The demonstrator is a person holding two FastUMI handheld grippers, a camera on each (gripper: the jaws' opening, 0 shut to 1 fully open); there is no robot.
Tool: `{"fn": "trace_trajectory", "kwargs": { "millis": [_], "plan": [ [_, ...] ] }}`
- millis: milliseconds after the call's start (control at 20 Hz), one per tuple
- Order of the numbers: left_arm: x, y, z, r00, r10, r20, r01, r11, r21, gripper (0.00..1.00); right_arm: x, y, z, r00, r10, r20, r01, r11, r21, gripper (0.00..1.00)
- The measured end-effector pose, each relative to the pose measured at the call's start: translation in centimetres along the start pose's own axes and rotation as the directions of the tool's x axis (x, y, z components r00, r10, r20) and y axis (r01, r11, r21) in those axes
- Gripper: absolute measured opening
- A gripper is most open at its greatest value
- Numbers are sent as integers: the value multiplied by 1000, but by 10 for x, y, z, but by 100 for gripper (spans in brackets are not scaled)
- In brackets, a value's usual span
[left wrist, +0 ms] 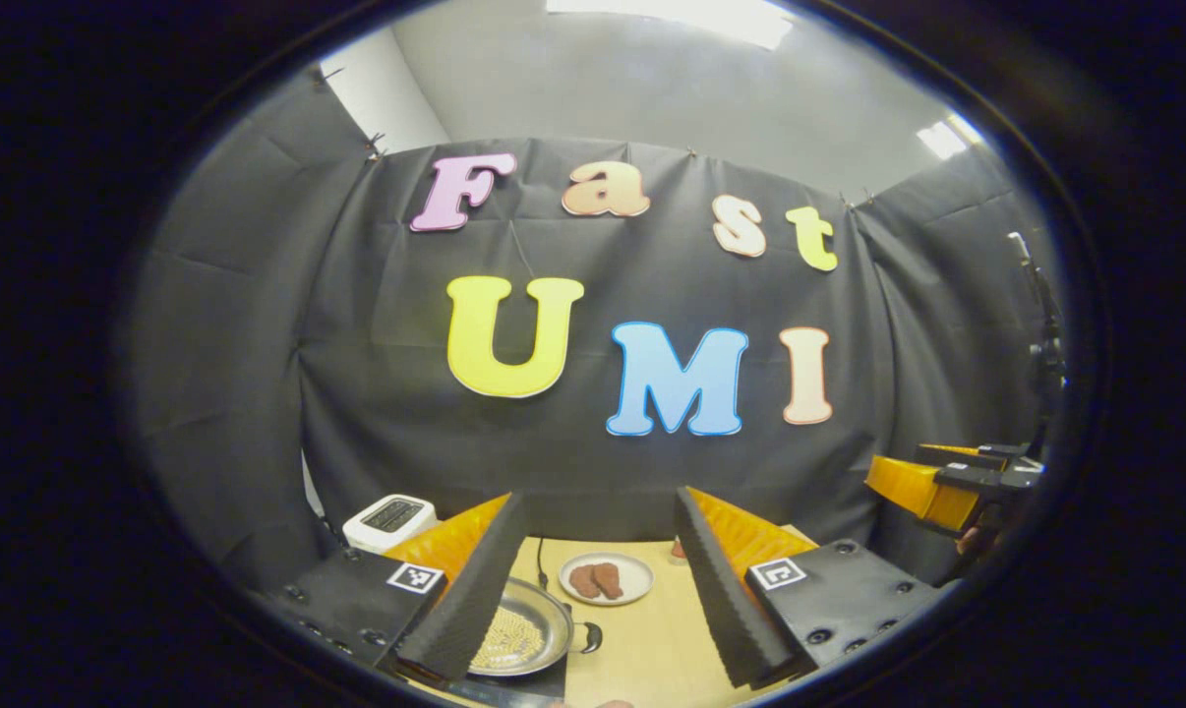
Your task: First push the handle of the pot to place it horizontally, then grasp the pot with both hands and set it on the induction cooktop.
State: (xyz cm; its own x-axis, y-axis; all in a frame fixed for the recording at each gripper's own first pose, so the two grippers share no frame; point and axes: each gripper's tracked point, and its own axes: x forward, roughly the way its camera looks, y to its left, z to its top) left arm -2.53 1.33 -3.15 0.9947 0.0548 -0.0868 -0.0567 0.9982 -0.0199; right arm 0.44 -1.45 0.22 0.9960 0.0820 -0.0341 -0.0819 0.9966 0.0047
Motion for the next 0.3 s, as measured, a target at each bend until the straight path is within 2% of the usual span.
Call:
{"fn": "trace_trajectory", "kwargs": {
  "millis": [50,100,200,300],
  "plan": [
    [-4,-5,0,1000,5,-3,-5,1000,8,97,-4,-4,-5,1000,5,-12,-5,1000,0,96],
    [-5,-10,-1,1000,11,-2,-11,1000,12,95,-7,-5,-7,1000,20,-17,-20,1000,0,96],
    [-12,-16,-3,1000,14,-3,-14,1000,25,99,-9,-11,-12,999,32,-28,-32,999,-8,96],
    [-20,-16,-5,1000,21,-2,-21,999,40,97,-14,-13,-13,999,37,-35,-37,999,-6,96]
  ]
}}
